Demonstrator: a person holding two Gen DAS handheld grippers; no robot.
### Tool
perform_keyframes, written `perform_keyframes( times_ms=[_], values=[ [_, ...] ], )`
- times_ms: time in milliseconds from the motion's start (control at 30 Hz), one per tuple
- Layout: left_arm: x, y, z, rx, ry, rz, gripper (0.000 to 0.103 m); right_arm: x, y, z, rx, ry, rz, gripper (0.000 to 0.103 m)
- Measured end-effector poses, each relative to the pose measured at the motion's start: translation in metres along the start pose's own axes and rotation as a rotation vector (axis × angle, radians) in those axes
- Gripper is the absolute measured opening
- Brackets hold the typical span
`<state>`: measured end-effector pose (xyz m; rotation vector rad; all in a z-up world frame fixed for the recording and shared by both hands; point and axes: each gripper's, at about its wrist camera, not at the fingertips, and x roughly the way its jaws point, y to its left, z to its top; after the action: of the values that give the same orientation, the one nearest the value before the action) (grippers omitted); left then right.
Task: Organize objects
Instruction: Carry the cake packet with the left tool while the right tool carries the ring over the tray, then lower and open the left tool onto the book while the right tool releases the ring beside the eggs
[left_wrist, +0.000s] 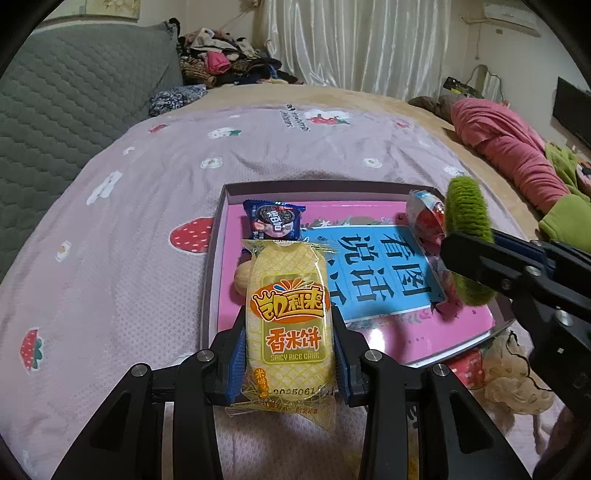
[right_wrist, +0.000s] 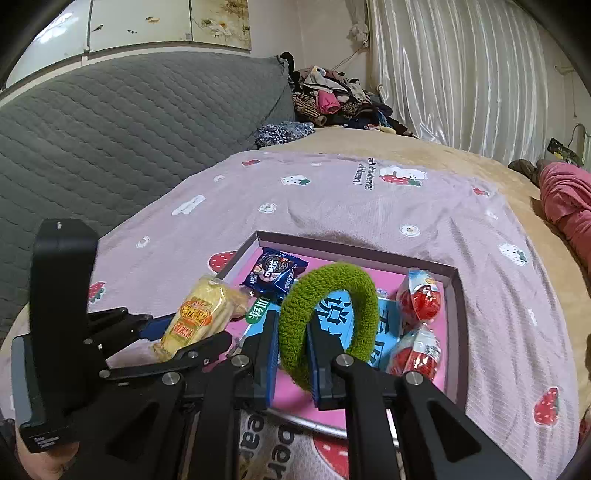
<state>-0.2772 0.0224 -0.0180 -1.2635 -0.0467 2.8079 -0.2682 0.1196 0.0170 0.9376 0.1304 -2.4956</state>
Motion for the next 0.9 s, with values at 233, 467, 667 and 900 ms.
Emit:
perform_keyframes(
  times_ms=[233,467,667,900],
  values=[
    [0.008,0.008,-0.002,0.003,-0.033,0.012,0.04,0.023,-0.011,-0.013,0.013,-0.004,-0.01,0.014],
    [0.027,0.008,-0.007,0.027,-0.002,0.023,0.04,0.054,-0.009,-0.021,-0.035,0.066,-0.053,0.014],
    [0.034,0.007,-0.011,0.03,0.016,0.025,0.04,0.063,-0.005,-0.027,-0.045,0.114,-0.059,0.014],
    [0.038,0.005,-0.013,0.041,0.019,0.025,0.041,0.075,-0.01,-0.032,-0.032,0.157,-0.068,0.014]
  ],
)
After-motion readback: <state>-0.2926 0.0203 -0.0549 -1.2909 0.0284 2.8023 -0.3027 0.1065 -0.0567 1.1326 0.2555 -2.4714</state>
